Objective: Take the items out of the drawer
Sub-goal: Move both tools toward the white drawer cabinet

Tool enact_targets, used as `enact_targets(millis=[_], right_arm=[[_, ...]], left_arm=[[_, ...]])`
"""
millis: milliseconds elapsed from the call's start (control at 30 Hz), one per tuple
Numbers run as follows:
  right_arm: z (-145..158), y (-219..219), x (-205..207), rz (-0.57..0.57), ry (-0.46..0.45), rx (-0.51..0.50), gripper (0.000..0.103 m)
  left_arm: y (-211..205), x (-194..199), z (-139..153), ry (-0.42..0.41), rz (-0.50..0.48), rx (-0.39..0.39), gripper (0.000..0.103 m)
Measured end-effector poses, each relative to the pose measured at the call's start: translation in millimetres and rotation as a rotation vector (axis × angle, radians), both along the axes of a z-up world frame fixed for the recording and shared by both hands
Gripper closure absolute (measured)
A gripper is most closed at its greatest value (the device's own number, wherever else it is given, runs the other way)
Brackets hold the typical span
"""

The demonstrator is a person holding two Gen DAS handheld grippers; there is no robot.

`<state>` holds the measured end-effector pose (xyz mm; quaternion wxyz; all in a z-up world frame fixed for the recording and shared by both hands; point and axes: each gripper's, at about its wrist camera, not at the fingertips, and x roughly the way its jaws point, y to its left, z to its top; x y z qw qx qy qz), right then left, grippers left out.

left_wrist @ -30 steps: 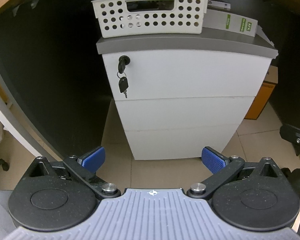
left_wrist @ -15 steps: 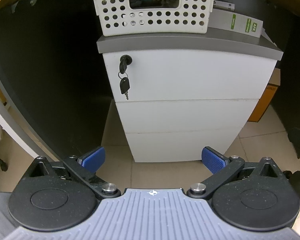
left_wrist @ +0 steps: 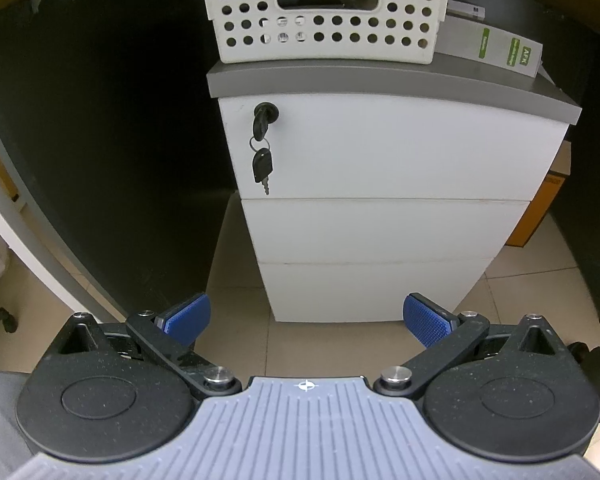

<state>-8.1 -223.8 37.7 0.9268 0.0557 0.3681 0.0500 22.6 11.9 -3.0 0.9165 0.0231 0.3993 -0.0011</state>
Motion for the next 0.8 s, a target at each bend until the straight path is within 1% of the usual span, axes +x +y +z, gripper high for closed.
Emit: enact_targets(millis=[333,533,700,800], right_arm=[[-6.4,-0.1,6.7,-0.004,0.009,0.001,0.000],[-12.7,0.5,18.8,-0.006,0.004,-0.006,0.000],[-22.7,-0.3,34.8,0.002,-0.030,-0.025,0.000],[-29.8,-3.2,45.1,0.001,-0.055,-0.018,0.000]], left_arm=[[-0.5,7.4,-5.2,0.004,0.001,0.005,0.000],[0.4,15.7,-12.5,0.007,-0.005,0.005,0.000],[6.9,23.9,-19.0,-0.045,-0.010,-0.045,0.000],[10.0,34.2,-28.6,-0.074,-0.027,-0.046,0.000]])
